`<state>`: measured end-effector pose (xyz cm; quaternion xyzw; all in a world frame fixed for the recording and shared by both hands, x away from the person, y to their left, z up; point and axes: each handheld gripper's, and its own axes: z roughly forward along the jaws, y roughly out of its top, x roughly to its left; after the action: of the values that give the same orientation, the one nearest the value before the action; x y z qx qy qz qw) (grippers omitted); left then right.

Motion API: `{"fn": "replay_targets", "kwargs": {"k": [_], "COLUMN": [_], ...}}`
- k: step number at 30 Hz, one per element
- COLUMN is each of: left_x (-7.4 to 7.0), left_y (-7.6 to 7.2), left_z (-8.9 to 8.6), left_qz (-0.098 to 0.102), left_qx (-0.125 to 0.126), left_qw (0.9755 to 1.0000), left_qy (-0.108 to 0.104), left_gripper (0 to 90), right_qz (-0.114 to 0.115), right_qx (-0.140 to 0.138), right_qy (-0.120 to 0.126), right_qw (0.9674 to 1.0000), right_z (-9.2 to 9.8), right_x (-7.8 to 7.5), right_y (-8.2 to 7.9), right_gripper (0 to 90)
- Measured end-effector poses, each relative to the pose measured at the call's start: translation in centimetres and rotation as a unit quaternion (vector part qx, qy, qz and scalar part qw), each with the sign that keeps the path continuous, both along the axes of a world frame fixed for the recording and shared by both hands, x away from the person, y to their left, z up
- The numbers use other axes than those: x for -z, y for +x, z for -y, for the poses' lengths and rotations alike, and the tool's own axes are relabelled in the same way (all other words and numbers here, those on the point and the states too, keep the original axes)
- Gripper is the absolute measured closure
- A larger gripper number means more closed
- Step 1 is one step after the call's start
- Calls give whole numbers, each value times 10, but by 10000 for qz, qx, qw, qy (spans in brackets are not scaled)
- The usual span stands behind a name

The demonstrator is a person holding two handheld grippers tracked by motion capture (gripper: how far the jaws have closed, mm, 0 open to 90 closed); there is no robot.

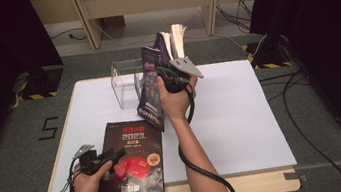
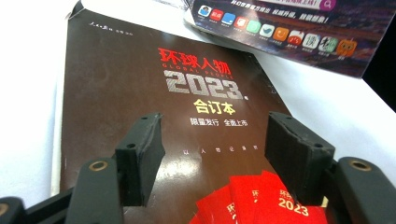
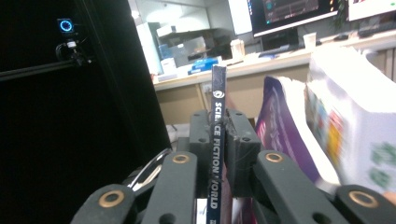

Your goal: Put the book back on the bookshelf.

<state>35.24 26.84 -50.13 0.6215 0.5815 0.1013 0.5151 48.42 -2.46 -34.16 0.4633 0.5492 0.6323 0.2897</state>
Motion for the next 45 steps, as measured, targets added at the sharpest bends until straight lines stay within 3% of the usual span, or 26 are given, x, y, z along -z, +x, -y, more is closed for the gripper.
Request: {"fn": "replay_targets", "kwargs": {"k": [6, 9, 12, 17, 21, 25, 29, 34, 38, 45], "left_x": [0, 0, 0, 1, 1, 1, 0, 1, 1, 1], "left_y": [0, 0, 0, 0, 0, 0, 0, 0, 0, 0], "left_z": [1, 2, 2, 2, 2, 2, 2, 2, 2, 1], "left_qz": [-12, -9, -3, -27, -23, -22, -6, -14, -19, -8], "left_qx": [8, 17, 23, 30, 23, 34, 36, 44, 44, 38], "left_qw": [10000, 10000, 10000, 10000, 10000, 10000, 10000, 10000, 10000, 10000], "left_qy": [-3, -2, -4, -3, 3, 15, 25, 22, 4, 13], "left_gripper": [362, 362, 362, 362, 362, 364, 364, 365, 365, 365], "right_qz": [-525, -1002, -1276, -1517, -1714, -1796, -1676, -1118, -653, -170], "right_qx": [-227, -285, -288, -185, -11, 33, -22, -95, -85, 66], "right_qy": [41, -84, -167, -416, -600, -499, -357, -321, -290, -96], "right_qw": [9984, 9945, 9913, 9874, 9834, 9825, 9852, 9932, 9974, 9998], "right_z": [13, 16, 17, 14, 10, 10, 7, -1, -8, -13], "right_x": [2, 1, 3, 0, -4, -5, -6, -19, -32, -52], "right_y": [-10, -6, -2, 3, 6, 6, 2, -3, -6, -3], "right_gripper": [750, 718, 720, 746, 823, 838, 842, 843, 843, 843]}}
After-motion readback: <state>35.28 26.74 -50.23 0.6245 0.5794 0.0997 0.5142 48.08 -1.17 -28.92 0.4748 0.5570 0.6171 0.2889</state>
